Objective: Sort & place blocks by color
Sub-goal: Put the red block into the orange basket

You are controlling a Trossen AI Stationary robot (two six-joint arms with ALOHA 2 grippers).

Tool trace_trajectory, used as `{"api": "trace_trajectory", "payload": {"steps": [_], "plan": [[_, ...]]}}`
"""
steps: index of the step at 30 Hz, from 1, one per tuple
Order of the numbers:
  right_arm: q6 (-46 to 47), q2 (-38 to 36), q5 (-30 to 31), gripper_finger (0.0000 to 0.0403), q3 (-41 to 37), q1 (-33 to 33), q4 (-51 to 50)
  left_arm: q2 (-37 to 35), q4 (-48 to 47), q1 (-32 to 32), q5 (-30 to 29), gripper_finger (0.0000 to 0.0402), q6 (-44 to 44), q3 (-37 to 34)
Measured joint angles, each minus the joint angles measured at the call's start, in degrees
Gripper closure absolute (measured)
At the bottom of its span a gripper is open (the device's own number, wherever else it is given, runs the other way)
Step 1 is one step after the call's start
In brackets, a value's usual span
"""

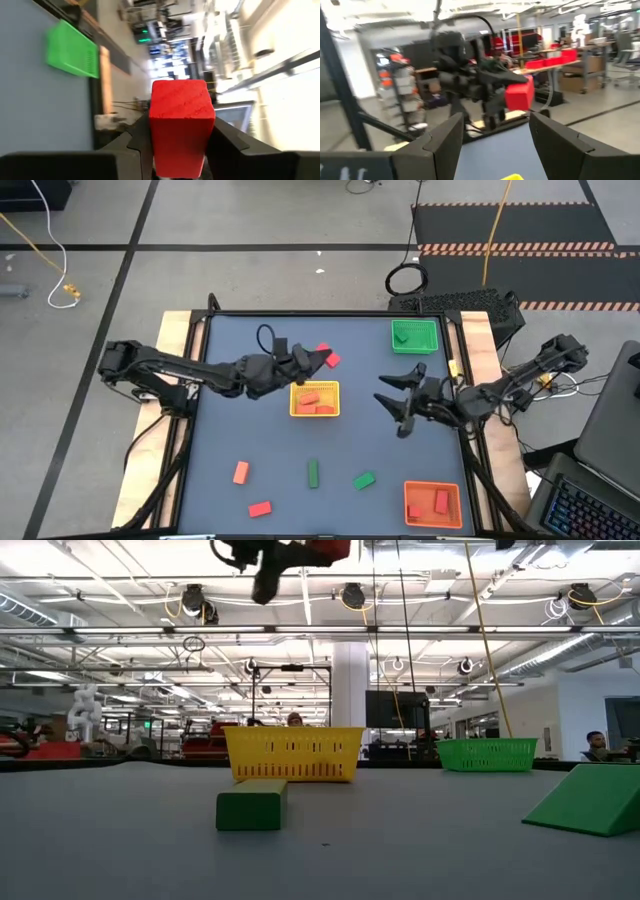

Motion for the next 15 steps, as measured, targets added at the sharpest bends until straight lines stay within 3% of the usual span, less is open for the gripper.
{"api": "trace_trajectory", "payload": {"steps": [4, 10, 15], "plan": [[-0.03, 2.10, -0.08, 0.0176, 0.00, -2.65, 0.05, 3.01, 6.10, -0.76, 0.05, 0.0270, -1.12, 0.00], [-1.48, 4.50, -0.27, 0.0154, 0.00, -6.61, 0.05, 4.66, 6.26, -0.94, 0.05, 0.0270, -3.71, 0.00], [1.04, 7.19, -6.21, 0.0134, 0.00, -10.72, 1.78, 4.54, 6.23, 0.12, 0.01, 0.0270, -1.53, 0.00]]}}
